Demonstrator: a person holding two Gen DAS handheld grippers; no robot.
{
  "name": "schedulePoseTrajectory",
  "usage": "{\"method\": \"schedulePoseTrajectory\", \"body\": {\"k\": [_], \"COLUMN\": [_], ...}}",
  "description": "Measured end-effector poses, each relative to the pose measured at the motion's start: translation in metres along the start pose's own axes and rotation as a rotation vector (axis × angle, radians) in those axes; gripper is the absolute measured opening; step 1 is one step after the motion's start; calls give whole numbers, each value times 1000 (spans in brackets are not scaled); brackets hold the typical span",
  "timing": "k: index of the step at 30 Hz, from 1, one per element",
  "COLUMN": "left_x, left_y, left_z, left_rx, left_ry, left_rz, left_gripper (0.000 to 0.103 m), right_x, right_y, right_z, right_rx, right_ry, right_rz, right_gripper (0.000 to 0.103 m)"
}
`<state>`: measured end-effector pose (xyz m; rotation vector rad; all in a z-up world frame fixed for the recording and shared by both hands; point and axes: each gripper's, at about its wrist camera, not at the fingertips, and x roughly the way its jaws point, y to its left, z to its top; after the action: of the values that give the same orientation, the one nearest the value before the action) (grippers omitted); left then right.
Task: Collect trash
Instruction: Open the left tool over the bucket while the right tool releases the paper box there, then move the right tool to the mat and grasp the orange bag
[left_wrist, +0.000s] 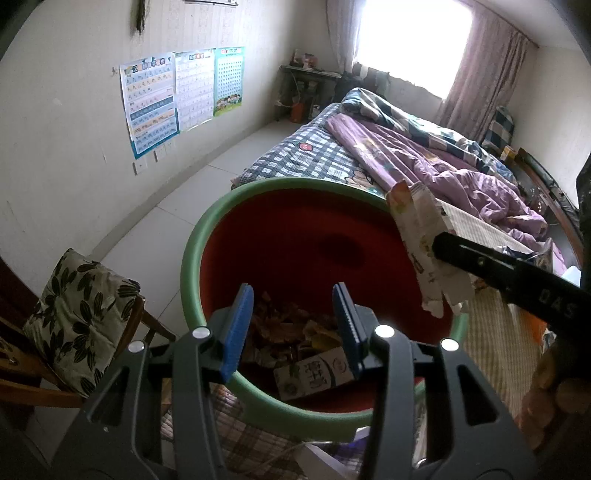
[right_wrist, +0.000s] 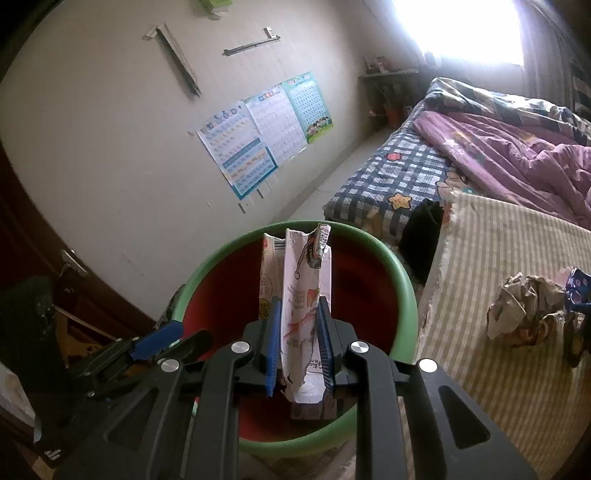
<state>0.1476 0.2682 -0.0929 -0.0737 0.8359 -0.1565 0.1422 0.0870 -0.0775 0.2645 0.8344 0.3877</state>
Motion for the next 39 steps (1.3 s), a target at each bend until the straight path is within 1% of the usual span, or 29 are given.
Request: {"method": "schedulePoseTrajectory", "body": {"k": [14,16,17,18,21,26,30,34,39], "left_x": [0,1,2,2,0,-3,-4,-6,-8], "left_y": [1,3,5,6,9,5,-10,-29,-57], "left_z": [0,-2,-3,-4,-8,-11,-9,-9,-11], "left_rx": [-2,-4,-6,-8,-14,-12,3,30,67], "left_ry": [1,2,3,4,2,-2,-3,-3,1], "left_rz": [2,3,5,6,9,-1,-17,-39,-61], "left_gripper": [43,43,43,43,43,44,47,48,49], "right_x": [2,1,0,-1,-8,-31,-54,-80,-115], "right_y": [0,-1,-1,-2,-4,-3,-11,-28,-61], "right_z": [-1,-2,-2,-3,-3,-4,-10,-18,-35], "right_rx": [4,5,7,11,17,5,21,46,89], "right_ry": [0,-12,-17,-22,-37,-61,-82,-98,-114], "right_rz": [-6,-9,-11,-13,-8,-10,-17,-44,-116], "right_gripper": [20,26,35,42,43,44,45,48,48]}}
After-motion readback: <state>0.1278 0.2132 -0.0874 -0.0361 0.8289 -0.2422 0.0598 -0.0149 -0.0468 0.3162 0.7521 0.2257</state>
